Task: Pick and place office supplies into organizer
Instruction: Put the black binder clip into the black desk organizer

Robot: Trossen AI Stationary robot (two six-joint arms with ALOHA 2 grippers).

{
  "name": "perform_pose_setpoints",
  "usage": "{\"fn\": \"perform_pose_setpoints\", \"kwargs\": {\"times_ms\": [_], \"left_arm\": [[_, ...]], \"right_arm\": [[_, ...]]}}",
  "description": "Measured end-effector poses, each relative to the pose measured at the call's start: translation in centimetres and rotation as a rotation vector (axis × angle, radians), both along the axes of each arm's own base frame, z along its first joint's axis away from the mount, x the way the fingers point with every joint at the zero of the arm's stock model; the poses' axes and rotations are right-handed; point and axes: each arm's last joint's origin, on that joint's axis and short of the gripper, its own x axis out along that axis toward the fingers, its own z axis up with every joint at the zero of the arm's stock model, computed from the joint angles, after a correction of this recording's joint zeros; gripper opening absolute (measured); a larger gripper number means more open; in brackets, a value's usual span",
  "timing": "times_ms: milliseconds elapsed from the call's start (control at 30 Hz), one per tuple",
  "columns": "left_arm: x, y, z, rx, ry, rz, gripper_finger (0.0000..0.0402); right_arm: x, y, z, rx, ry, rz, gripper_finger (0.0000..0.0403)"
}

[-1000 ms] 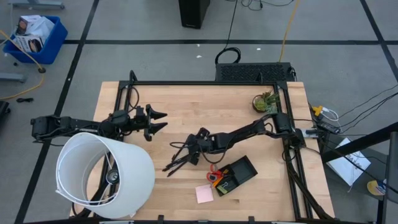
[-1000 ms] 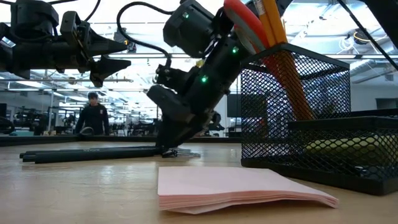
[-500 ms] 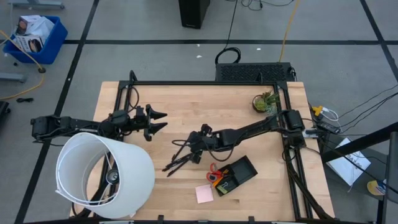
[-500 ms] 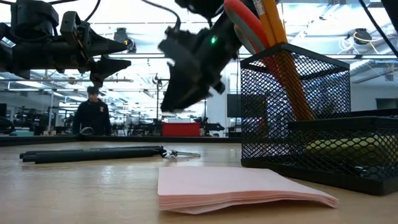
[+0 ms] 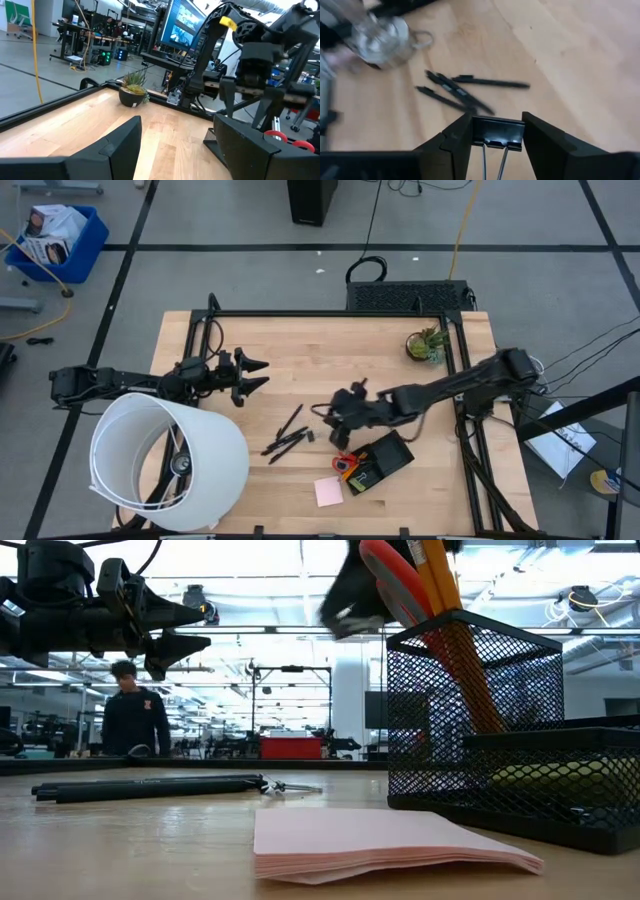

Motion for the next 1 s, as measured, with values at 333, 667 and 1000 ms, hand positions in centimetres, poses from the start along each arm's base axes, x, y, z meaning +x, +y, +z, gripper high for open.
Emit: {"fn": "perform_pose_setpoints", "kwargs": {"times_ms": [333, 667, 1000], "left_arm": [[0.0, 0.0, 0.0, 0.000, 0.000, 0.000, 0.0253], [0.0, 0.0, 0.0, 0.000, 0.000, 0.000, 0.0253], [0.0, 0.0, 0.0, 0.000, 0.000, 0.000, 0.0253]], "right_arm": [[-6.2, 1.4, -0.3, 0.049, -0.031, 0.066, 0.0156], [-9.3, 4.5, 0.8, 0.091, -0.079, 0.228, 0.0153], [-10.2, 6.5, -0.4, 0.328, 0.065, 0.247, 0.0159]]}}
